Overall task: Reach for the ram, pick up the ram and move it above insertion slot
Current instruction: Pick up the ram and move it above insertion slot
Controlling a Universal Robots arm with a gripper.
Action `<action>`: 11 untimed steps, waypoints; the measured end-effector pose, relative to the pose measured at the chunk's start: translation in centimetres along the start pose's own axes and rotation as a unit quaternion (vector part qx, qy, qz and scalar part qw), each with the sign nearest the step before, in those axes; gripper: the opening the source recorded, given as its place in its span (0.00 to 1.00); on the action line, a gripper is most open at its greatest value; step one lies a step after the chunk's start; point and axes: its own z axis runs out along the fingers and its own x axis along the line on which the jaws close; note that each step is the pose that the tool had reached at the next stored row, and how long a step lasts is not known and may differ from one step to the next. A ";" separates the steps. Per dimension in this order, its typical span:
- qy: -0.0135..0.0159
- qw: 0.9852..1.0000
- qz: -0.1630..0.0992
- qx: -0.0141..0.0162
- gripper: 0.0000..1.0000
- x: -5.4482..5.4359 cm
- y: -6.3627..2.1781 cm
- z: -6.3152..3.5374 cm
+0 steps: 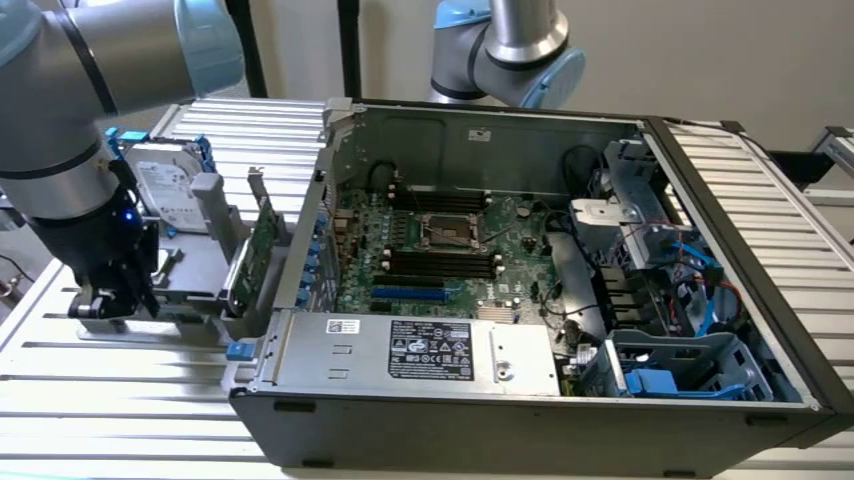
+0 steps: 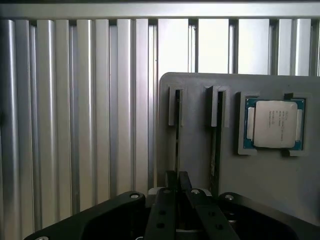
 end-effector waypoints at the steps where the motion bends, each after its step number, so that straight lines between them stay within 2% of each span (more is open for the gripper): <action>1: 0.000 1.000 0.000 0.000 0.13 0.0 0.01 -0.18; 5: 0.000 1.000 -0.002 0.000 0.13 0.0 0.05 -1.12; 11: 0.000 1.000 -0.006 0.000 0.13 0.0 0.12 -3.66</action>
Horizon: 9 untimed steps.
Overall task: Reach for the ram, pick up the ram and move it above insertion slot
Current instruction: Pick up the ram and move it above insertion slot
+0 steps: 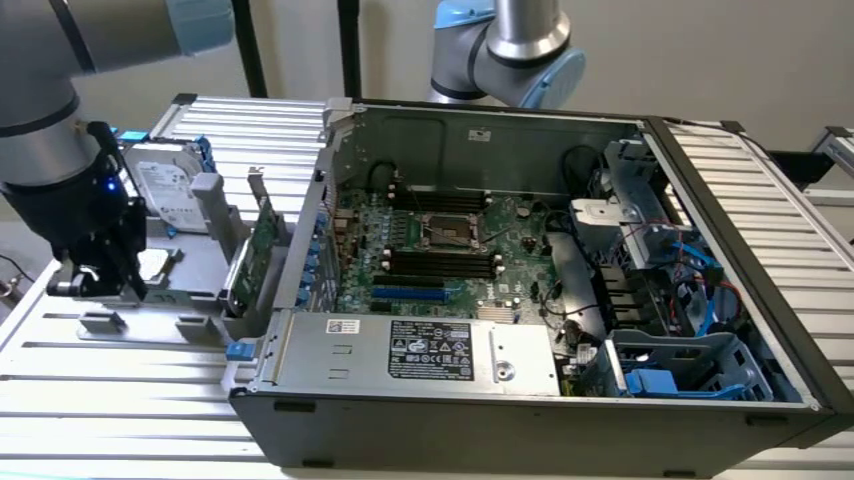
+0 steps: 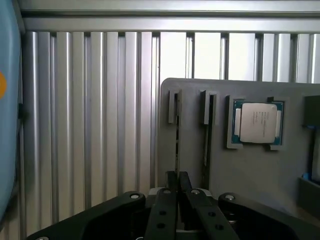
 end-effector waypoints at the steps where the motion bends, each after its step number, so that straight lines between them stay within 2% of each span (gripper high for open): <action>1: 0.000 1.000 -0.001 0.000 0.13 0.0 -0.01 -0.45; 9: -0.002 1.000 -0.009 0.000 0.13 0.1 -0.45 -3.95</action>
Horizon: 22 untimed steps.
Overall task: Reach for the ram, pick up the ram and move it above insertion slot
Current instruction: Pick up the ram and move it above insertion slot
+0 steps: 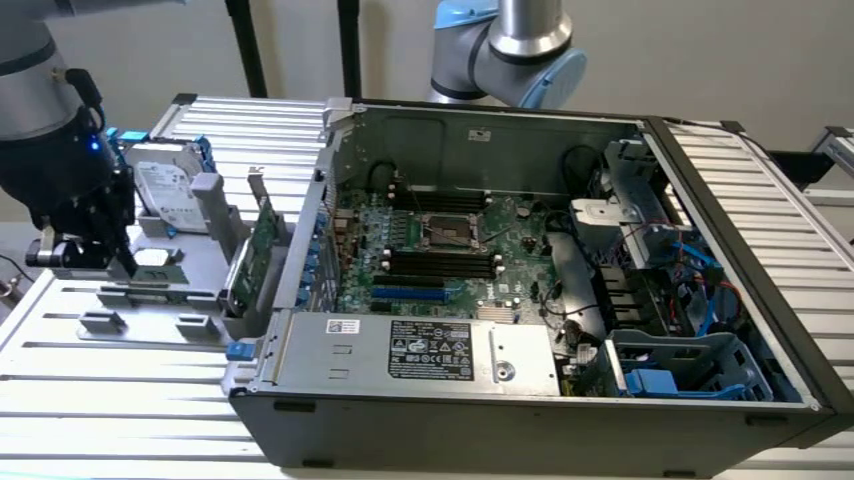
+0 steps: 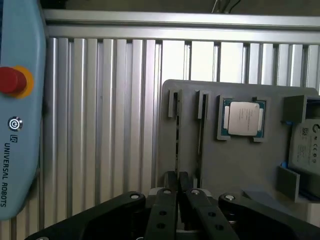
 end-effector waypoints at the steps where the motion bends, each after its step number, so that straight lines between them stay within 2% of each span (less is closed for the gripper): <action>1: -0.001 1.000 -0.001 0.000 0.13 0.0 -0.14 -0.36; 14: -0.021 1.000 -0.021 0.001 0.13 0.1 -2.54 -4.52; 17: -0.025 0.999 -0.023 0.001 0.13 0.2 -3.40 -5.32; 22: -0.034 0.999 -0.025 0.001 0.13 0.3 -5.34 -6.74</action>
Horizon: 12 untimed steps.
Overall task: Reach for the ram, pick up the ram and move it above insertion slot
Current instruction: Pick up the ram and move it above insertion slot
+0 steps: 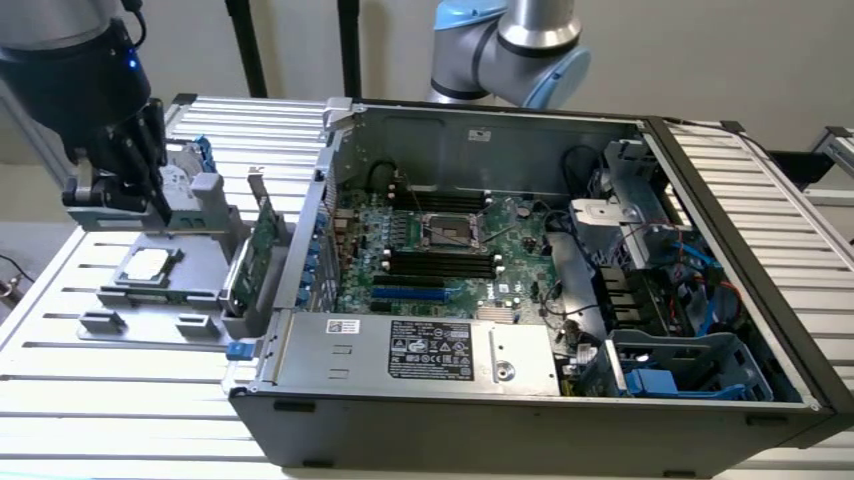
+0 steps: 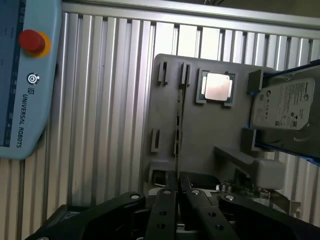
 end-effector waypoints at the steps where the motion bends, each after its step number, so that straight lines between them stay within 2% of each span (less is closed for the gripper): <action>1: -0.002 1.000 0.000 0.000 0.13 0.0 -0.40 -0.28; 7: -0.012 1.000 -0.002 0.001 0.13 0.1 -2.95 -2.01; 12: -0.019 1.000 -0.004 0.001 0.13 0.3 -5.19 -3.17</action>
